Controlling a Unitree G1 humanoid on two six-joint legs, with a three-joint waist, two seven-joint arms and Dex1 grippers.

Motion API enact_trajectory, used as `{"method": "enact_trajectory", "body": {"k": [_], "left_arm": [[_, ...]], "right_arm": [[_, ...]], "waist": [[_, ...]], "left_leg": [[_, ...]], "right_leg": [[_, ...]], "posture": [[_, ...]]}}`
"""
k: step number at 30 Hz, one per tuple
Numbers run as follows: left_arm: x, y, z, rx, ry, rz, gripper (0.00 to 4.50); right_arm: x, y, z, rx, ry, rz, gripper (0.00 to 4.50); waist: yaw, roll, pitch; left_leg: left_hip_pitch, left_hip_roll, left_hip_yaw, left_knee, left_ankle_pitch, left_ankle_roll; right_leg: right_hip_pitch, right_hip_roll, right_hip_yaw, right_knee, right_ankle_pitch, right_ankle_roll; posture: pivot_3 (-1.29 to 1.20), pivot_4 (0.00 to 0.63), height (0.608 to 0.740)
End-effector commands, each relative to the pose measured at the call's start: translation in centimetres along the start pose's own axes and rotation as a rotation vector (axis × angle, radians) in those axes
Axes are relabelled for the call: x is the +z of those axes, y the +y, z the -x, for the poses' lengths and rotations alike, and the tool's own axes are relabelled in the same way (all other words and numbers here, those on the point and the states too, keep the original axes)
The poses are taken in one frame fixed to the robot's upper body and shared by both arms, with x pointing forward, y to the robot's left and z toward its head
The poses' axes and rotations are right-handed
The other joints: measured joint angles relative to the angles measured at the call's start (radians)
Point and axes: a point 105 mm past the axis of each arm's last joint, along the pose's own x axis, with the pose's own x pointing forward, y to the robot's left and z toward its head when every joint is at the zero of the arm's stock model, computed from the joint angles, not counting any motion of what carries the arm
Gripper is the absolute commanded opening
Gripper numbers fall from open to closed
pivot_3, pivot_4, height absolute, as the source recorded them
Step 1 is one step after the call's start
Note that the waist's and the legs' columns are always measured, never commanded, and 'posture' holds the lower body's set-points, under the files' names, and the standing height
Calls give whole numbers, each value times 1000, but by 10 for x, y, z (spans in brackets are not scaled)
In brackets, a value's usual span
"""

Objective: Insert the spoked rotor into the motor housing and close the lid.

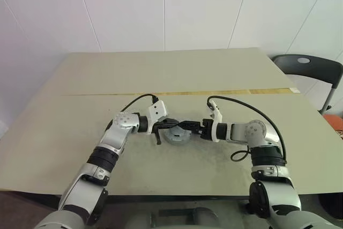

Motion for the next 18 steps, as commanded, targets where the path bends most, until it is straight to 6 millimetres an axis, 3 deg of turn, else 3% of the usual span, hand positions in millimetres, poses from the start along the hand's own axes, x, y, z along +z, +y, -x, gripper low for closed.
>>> {"method": "enact_trajectory", "body": {"k": [1,4,12,13,18], "left_arm": [[19,-3,-5,-35,-45,-62,0],[17,-1,-3,-25,-39,-60,0],[10,9,10,27,-25,-47,0],[9,9,10,29,-25,-46,0],[8,7,12,34,-26,-40,0]], "right_arm": [[12,1,-6,-8,-55,-19,4475],[13,6,-2,29,-63,-19,3858],[17,20,1,138,-74,-76,1471],[17,23,1,160,-72,-92,1289],[16,19,0,145,-62,-118,1227]], "waist": [[-1,0,0],[1,0,0],[6,0,0],[7,0,0],[6,0,0]], "left_leg": [[1,0,0,0,0,0],[6,0,0,-2,0,0],[-3,-1,2,-3,0,0],[-5,-1,2,-3,0,0],[-5,-1,3,-3,0,0]], "right_leg": [[0,1,2,0,0,0],[2,2,4,1,0,-1],[-8,2,9,0,1,0],[-9,2,9,0,1,0],[-8,1,9,0,1,0]], "posture": [[0,0,740],[0,0,740],[0,0,740],[0,0,740],[0,0,740]]}}
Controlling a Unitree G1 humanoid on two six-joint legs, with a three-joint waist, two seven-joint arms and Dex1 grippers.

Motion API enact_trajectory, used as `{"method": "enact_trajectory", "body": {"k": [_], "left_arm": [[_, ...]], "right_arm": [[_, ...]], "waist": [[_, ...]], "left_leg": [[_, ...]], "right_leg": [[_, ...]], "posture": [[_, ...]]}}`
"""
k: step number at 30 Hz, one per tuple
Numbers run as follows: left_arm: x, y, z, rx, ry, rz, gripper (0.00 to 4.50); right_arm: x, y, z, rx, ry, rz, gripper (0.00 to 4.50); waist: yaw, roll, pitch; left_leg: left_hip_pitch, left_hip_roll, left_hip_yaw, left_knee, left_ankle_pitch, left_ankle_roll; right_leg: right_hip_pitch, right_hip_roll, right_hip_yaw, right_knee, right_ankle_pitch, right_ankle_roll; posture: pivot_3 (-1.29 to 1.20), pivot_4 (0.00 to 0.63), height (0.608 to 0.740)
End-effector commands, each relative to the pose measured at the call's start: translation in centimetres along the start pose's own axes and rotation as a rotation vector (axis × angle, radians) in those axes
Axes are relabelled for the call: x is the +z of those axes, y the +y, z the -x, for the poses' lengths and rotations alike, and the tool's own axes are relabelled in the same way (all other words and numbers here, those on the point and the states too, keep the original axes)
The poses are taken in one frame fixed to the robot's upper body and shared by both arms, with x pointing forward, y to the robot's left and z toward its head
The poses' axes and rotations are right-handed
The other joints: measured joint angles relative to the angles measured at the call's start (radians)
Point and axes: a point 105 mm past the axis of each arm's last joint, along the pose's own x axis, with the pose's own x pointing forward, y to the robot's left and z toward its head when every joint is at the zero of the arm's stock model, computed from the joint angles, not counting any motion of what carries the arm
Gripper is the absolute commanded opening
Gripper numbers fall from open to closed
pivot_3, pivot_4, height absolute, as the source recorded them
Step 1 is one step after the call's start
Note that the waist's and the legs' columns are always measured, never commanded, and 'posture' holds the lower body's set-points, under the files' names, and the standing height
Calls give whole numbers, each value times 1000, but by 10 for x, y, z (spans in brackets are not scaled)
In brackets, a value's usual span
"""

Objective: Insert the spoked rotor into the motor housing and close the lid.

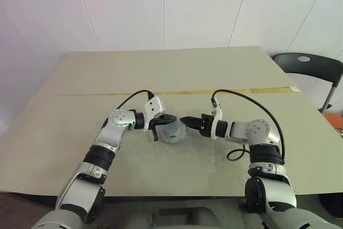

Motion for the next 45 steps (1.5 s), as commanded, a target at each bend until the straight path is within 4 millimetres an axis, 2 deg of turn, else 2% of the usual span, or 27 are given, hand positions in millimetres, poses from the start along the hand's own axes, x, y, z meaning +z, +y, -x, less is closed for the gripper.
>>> {"method": "enact_trajectory", "body": {"k": [1,9,16,25,28,39,45], "left_arm": [[2,-2,1,0,-2,-13,0],[2,2,4,34,-13,-11,0],[0,-1,2,39,-17,-6,0],[0,-1,1,42,-21,-4,0],[0,-1,1,43,-21,-5,0],[1,-1,0,44,-22,-13,0],[0,-2,-1,48,-23,-15,0]], "right_arm": [[3,13,-6,48,11,20,1227],[4,13,-6,39,2,41,1227],[-19,12,0,49,137,167,1227],[-40,-13,10,-6,252,220,1227],[-44,-12,11,13,263,214,1227],[-57,4,16,110,310,258,1227],[-65,0,19,88,355,308,1227]], "waist": [[-1,0,0],[-2,0,0],[-1,0,0],[-7,0,0],[-7,0,0],[-5,0,0],[-25,-1,-1]], "left_leg": [[0,0,0,0,0,0],[0,0,0,0,0,0],[0,0,0,0,0,0],[8,1,0,-1,0,0],[14,2,0,-3,0,0],[14,10,0,-3,0,0],[15,15,0,-3,-1,0]], "right_leg": [[0,0,0,0,0,0],[0,0,0,0,0,0],[0,0,0,0,0,0],[4,5,1,1,0,0],[10,7,2,0,-1,-1],[9,12,2,0,-1,-3],[9,20,3,0,-1,-10]], "posture": [[0,0,740],[0,0,740],[0,0,740],[0,0,740],[0,0,740],[0,0,740],[0,0,740]]}}
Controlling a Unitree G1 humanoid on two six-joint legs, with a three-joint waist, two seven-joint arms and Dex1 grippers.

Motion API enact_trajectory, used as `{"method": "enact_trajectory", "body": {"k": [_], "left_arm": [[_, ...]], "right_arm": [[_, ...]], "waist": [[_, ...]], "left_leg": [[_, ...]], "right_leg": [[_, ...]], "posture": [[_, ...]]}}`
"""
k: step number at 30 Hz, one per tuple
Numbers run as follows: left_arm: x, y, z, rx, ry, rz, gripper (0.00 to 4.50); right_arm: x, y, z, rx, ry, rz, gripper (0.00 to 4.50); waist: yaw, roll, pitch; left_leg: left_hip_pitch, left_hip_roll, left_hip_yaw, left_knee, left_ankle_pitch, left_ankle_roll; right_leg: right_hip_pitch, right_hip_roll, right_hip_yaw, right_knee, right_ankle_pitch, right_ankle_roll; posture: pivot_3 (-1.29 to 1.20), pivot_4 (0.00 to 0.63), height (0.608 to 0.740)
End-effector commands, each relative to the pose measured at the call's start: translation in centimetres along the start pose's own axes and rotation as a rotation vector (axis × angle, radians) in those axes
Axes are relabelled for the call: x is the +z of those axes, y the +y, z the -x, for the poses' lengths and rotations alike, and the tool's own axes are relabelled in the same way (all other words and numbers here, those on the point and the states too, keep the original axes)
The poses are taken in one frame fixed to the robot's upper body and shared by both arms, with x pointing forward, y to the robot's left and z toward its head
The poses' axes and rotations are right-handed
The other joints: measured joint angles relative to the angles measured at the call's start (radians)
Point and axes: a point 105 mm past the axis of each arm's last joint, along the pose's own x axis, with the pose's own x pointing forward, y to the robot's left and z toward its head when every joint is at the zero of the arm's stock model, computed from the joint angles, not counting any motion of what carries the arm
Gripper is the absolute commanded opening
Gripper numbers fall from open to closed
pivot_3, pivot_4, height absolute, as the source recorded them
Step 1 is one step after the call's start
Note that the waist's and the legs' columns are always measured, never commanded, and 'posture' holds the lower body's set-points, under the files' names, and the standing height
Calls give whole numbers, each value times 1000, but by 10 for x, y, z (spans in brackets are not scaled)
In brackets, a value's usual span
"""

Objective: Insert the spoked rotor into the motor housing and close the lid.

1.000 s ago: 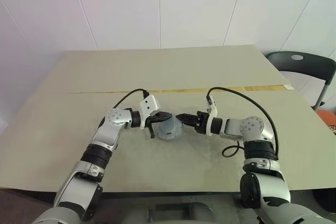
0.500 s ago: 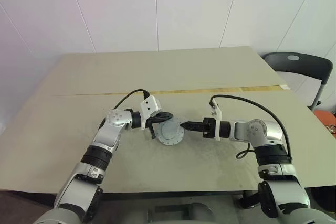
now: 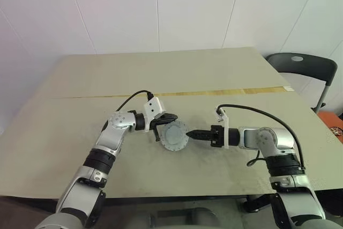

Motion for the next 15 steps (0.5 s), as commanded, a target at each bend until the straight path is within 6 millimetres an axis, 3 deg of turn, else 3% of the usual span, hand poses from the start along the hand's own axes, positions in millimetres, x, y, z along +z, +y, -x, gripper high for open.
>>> {"method": "enact_trajectory", "body": {"k": [1,11,15], "left_arm": [[-6,2,1,13,28,3,0],[-7,4,2,39,28,-6,0],[-6,22,4,148,31,-52,0]], "right_arm": [[-27,7,-18,44,128,-15,1227],[-1,-13,-19,-2,-50,-166,1220],[7,-15,-18,15,-123,-229,1220]], "waist": [[-13,0,0],[-23,0,0],[-18,0,0]], "left_leg": [[1,0,0,0,0,0],[2,2,-17,0,0,0],[1,1,-19,1,0,0]], "right_leg": [[0,1,0,0,0,-1],[-3,18,4,2,3,-11],[-6,19,6,6,4,-14]], "posture": [[0,0,740],[0,0,740],[0,0,740]]}}
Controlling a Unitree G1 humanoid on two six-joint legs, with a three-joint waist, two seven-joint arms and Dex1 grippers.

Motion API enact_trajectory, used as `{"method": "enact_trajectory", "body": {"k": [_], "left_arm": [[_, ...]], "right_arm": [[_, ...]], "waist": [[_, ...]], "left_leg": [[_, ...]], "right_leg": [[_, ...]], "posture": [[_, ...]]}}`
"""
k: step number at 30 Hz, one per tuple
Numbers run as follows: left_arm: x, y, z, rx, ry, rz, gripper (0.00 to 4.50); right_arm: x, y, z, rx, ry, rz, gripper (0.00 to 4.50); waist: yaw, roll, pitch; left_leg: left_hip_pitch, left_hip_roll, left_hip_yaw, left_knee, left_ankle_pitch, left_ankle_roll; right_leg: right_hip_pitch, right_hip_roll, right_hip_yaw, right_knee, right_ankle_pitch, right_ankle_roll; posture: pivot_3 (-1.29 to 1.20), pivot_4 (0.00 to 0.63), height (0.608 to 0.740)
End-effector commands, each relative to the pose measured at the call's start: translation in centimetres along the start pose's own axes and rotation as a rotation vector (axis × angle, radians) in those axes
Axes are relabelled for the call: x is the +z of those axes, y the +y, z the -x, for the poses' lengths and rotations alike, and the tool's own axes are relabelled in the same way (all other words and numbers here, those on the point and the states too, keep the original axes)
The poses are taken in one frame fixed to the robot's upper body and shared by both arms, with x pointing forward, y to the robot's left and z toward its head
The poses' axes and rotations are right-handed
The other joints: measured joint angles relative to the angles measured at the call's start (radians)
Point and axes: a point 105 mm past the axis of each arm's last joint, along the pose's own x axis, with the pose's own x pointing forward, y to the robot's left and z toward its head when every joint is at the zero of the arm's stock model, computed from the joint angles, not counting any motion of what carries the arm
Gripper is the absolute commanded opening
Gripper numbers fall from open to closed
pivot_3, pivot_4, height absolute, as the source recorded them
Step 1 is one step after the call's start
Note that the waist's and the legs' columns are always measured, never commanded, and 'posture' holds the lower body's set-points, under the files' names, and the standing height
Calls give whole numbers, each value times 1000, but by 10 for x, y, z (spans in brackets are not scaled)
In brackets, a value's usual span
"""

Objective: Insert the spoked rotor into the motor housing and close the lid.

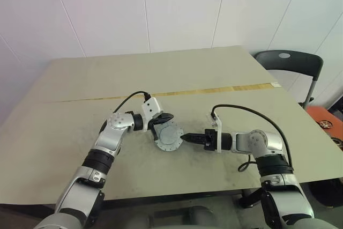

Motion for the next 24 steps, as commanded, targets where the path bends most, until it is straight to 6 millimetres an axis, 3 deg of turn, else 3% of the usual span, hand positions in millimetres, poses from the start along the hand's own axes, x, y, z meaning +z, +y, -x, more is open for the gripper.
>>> {"method": "enact_trajectory", "body": {"k": [1,13,24], "left_arm": [[8,19,0,102,-14,-77,0],[24,69,28,370,-102,-118,0],[11,59,39,350,-110,-53,0]], "right_arm": [[14,-1,-2,-14,-67,-29,1220],[34,-1,0,14,-202,-139,1220],[75,-20,10,-15,-496,-349,1220]], "waist": [[8,0,0],[21,-2,2],[37,-3,3]], "left_leg": [[0,0,0,0,0,0],[-2,-2,2,2,0,0],[-2,-1,3,3,0,0]], "right_leg": [[0,0,0,1,0,0],[-3,-4,1,3,0,0],[-3,-4,2,4,0,0]], "posture": [[0,0,740],[0,0,740],[0,0,740]]}}
